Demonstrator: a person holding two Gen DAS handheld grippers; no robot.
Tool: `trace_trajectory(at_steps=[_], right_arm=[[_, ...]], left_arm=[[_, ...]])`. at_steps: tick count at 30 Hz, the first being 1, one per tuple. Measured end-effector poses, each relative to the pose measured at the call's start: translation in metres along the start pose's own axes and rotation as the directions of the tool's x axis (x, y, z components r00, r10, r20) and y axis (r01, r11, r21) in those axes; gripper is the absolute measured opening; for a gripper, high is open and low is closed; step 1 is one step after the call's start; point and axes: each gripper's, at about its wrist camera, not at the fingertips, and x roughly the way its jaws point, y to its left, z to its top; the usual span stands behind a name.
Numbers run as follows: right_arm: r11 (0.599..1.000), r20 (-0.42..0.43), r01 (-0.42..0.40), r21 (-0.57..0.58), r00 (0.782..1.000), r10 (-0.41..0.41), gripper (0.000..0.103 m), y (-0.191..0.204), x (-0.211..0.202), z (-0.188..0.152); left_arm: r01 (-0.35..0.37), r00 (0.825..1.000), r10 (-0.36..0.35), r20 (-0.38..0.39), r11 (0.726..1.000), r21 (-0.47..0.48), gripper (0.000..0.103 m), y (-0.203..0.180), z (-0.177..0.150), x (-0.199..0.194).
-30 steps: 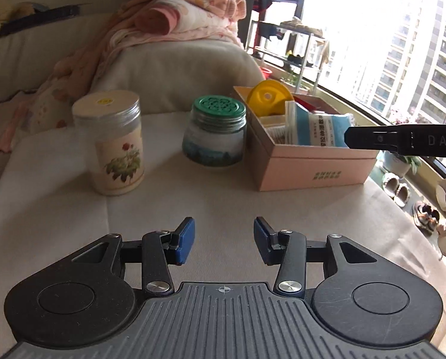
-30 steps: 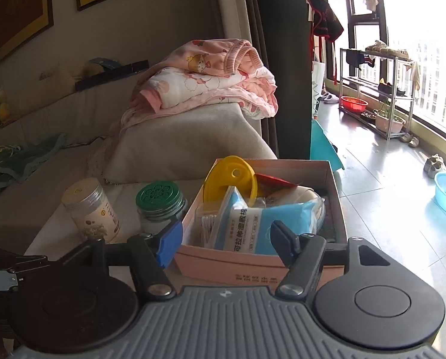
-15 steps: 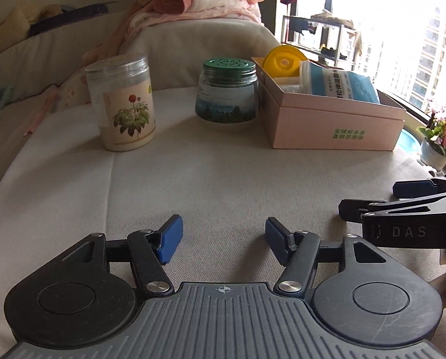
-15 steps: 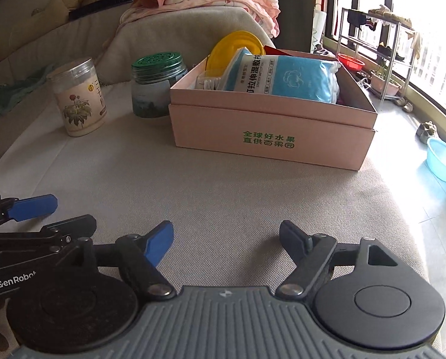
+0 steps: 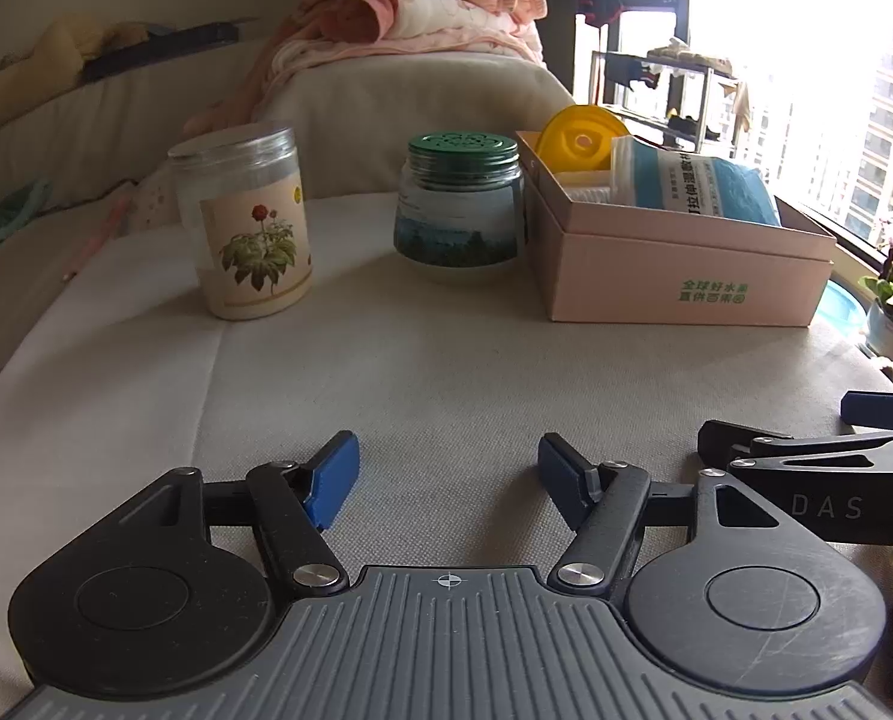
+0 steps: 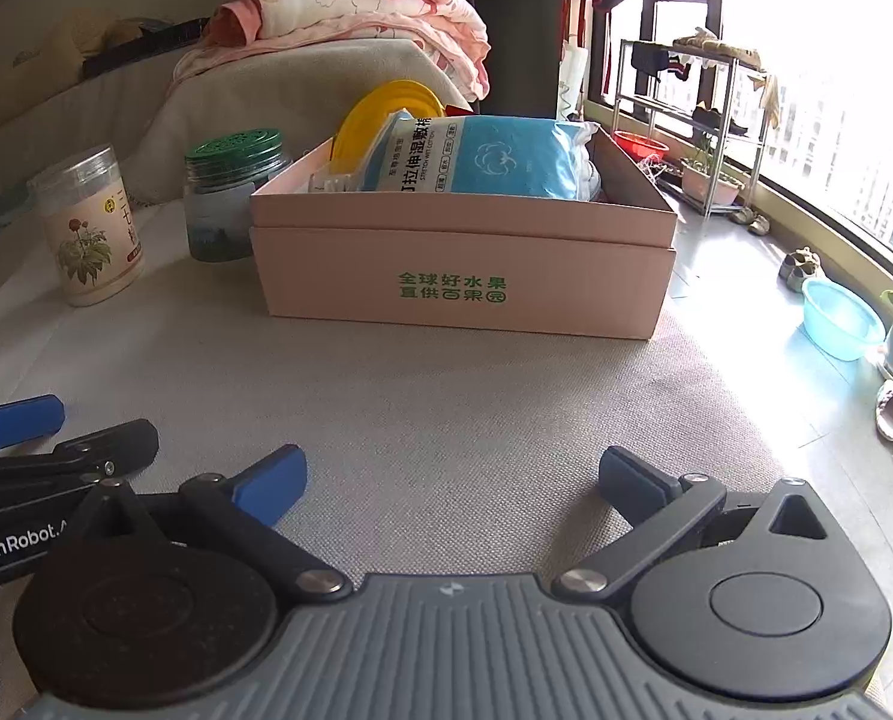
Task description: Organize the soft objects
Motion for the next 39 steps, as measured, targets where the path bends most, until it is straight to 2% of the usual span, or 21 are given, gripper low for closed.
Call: trace_trajectory(at_steps=[39], right_arm=[[1.0,0.003,0.006,0.004,1.0,-0.006,0.103,0.0015,0.0001,-0.0005]], left_arm=[[0.0,1.0,0.0,0.0,1.0,-0.001,0.071,0.0,0.0001,0.0001]])
